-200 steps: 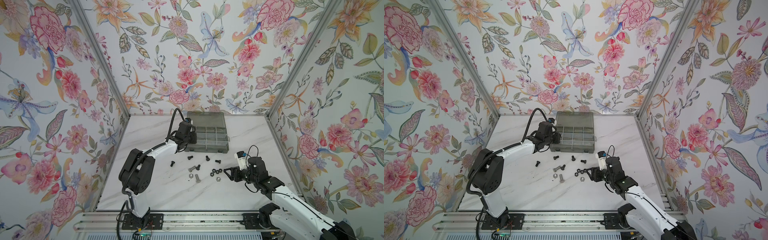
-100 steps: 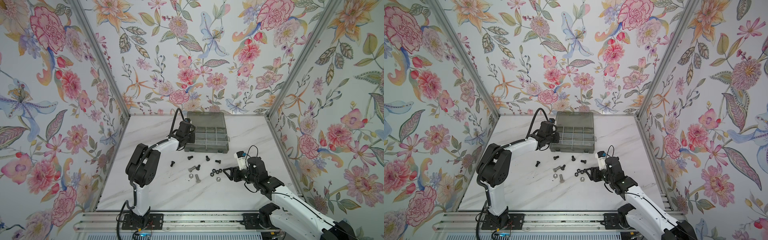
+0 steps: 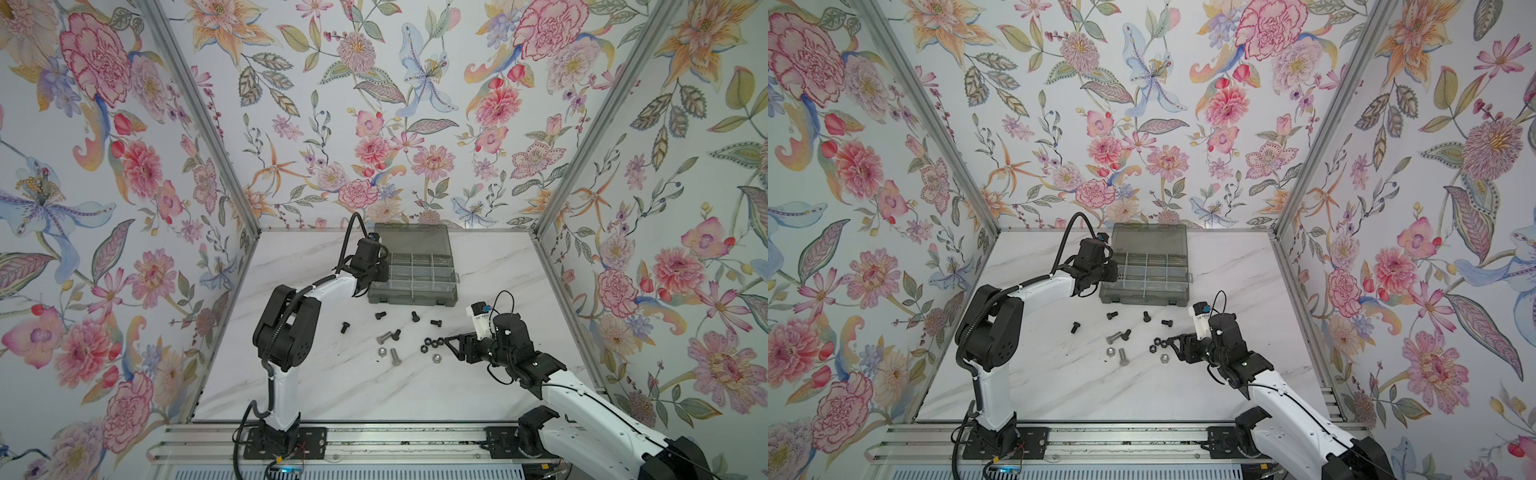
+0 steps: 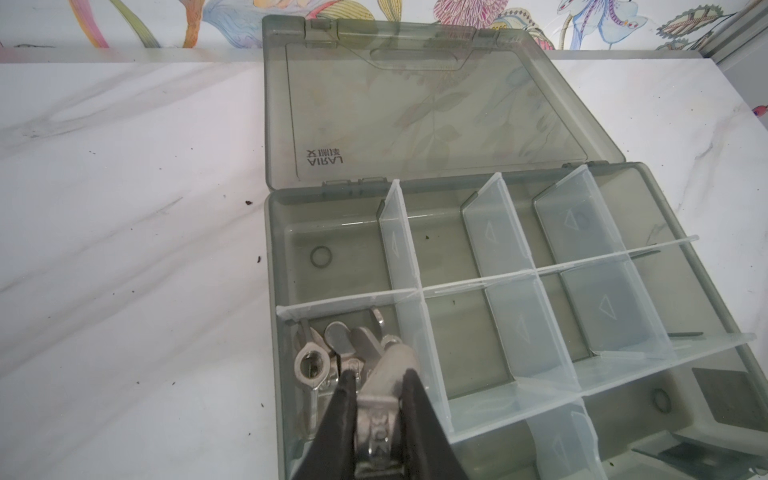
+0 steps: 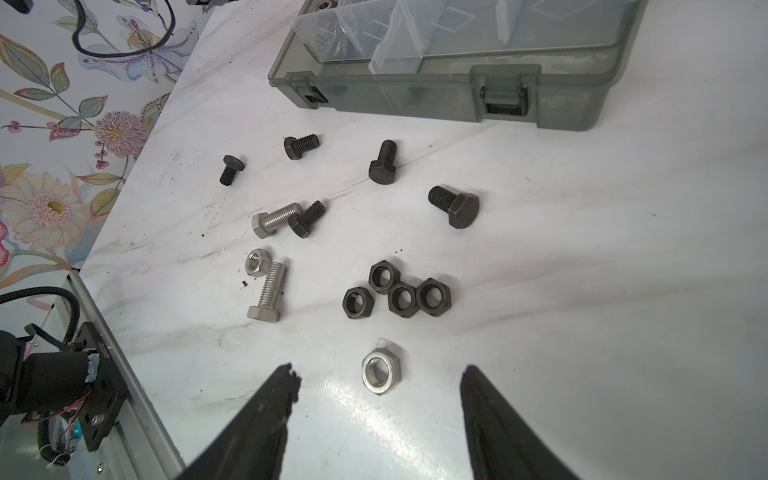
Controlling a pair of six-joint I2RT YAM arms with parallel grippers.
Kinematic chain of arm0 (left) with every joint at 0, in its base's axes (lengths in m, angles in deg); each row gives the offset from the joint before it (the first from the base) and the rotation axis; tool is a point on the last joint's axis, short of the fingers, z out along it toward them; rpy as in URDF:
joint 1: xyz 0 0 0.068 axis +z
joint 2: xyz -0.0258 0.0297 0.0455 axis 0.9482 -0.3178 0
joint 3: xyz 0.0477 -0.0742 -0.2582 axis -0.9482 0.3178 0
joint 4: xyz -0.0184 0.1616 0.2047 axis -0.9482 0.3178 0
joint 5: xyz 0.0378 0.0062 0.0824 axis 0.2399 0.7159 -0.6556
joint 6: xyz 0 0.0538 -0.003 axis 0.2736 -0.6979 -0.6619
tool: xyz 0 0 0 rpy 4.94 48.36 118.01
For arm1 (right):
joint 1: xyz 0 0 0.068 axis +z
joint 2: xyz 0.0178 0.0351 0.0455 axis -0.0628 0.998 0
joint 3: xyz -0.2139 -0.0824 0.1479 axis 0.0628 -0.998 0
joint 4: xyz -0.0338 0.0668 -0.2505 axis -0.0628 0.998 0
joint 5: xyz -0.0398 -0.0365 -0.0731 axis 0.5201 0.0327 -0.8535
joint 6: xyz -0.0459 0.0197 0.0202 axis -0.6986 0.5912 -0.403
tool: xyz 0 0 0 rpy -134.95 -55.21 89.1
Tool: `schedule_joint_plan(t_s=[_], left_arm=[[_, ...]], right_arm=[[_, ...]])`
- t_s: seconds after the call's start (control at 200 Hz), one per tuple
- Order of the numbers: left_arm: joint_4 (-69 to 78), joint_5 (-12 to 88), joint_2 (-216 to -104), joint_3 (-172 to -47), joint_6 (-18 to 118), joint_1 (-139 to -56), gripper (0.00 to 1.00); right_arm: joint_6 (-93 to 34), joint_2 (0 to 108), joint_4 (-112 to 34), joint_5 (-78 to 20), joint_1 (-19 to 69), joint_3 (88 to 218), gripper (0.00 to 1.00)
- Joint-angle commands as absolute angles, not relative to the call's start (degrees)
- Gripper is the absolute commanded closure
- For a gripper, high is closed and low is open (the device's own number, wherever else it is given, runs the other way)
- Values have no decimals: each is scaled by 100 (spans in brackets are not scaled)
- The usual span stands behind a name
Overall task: Sort the screws and nuts into containers
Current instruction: 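Carry the wing nut with the left gripper into the wing nut compartment, then open the left gripper to release the wing nut into the compartment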
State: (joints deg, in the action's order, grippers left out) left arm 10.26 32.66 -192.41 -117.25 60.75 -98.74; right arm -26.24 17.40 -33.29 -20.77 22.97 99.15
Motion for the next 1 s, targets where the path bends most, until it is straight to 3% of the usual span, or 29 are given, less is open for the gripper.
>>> schedule_joint_plan(t_s=[0.0,0.28,0.651,0.761,0.996], left_arm=[[1082,3252,-19389,-11854,5965,-9825,87],[1036,3241,-19333,-11821,5964,-9822,76],[1031,3271,-19048,-11755,5921,-9816,69],[942,3356,-18712,-11580,5976,-9819,62],[907,3703,-17874,-11009,6028,-9865,36]], right_arm=[[-2573,1773,-3369,-2132,2330,9908,34],[-2581,1866,-3393,-2118,2345,9952,34],[-2609,2020,-3433,-2101,2347,10014,33],[-2624,2075,-3449,-2091,2347,10031,33],[-2633,2240,-3481,-2106,2365,10101,33]])
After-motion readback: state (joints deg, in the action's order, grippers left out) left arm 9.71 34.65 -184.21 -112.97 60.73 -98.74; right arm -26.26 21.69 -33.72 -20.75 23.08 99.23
